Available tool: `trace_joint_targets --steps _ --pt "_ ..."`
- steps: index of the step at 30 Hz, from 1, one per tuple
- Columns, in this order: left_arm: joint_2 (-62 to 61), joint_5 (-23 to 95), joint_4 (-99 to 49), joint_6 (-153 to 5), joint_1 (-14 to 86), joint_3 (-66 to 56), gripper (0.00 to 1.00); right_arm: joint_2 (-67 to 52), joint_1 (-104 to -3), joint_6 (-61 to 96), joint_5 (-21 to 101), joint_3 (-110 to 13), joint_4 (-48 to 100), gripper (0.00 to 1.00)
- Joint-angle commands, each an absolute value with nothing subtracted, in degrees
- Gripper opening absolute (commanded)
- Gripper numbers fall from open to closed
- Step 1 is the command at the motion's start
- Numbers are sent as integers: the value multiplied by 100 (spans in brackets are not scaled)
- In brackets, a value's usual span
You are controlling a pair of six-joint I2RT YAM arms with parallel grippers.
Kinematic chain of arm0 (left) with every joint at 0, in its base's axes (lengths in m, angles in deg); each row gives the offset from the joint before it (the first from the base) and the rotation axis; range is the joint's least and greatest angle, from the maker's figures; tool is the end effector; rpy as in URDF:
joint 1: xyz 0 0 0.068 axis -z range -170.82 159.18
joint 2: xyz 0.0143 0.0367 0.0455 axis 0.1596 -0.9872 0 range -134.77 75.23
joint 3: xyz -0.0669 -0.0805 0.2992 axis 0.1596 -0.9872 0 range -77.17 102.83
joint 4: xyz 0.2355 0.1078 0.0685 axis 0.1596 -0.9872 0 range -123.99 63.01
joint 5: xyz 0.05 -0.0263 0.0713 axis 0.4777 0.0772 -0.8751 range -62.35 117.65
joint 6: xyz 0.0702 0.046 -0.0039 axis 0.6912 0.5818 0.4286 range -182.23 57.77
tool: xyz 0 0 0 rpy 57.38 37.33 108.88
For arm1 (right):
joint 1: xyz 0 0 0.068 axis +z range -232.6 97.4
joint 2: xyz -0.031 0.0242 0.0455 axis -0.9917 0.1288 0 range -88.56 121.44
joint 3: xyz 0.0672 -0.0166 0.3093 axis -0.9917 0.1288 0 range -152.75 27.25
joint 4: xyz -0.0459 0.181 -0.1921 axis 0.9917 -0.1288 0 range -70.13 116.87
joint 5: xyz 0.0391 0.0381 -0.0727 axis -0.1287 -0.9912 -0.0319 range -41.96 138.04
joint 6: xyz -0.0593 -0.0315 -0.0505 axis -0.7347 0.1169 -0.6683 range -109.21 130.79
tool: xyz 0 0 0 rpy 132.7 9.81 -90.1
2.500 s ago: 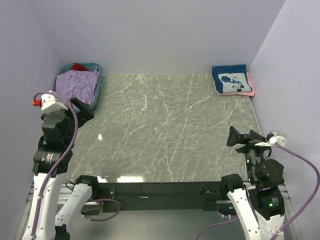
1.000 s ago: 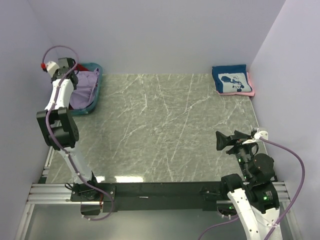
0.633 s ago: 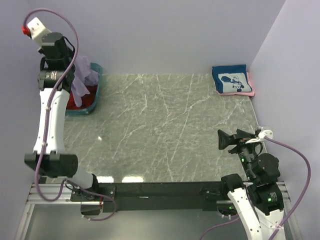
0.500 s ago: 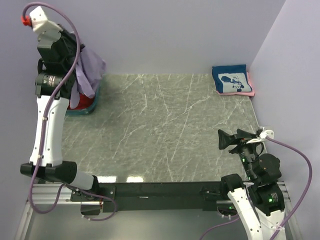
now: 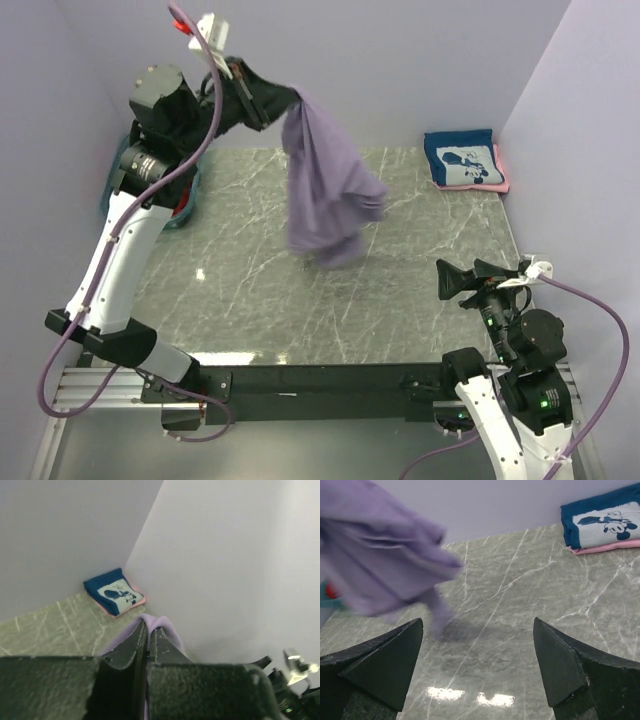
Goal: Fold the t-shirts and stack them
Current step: Move the tshirt to the center of the board, then flatten the tshirt out
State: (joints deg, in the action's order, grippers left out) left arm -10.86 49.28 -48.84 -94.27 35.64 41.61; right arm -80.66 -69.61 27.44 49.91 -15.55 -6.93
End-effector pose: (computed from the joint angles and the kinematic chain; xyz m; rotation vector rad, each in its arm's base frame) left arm 0.2730 -0.1660 0.6356 0.2640 1.4640 -1.0983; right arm 0.0330 0.0052 0.3522 0.0759 1.5623 0.3832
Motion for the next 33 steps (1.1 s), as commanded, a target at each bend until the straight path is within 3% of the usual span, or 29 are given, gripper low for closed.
trace_joint_targets --steps 1,3,5,9,13,16,23,28,33 --pt "-521 5237 -4510 -9011 3511 3204 5 -8047 -6915 2723 4962 -1748 -662 97" --pt "-73 5051 -4580 -8669 3502 2613 8 -8074 -6915 2732 4918 -1704 -671 97" --pt "418 4158 -4607 -8457 3493 1577 14 -8065 -6906 2732 4857 -1669 -636 97" --pt "895 1768 -4729 -8358 3275 -94 64 -7872 -6915 2767 4489 -1599 -504 97" --pt "957 727 -5353 -8692 3080 -912 71 -7442 -6915 2811 3996 -1599 -459 97" --pt "1080 1181 -5696 -9158 3098 -1343 82 -6898 -6906 2890 3785 -1616 -565 97" --pt "1167 2466 -5961 -9861 3300 -2302 88 -4678 -6584 2855 2537 -1546 -583 85" --pt "1134 2869 -5802 -10178 3475 -2734 87 -3514 -5598 2978 3318 -1704 -487 83" --pt "1115 2371 -5951 -10380 3564 -2813 87 -2380 -4694 2943 3554 -1976 -91 81"
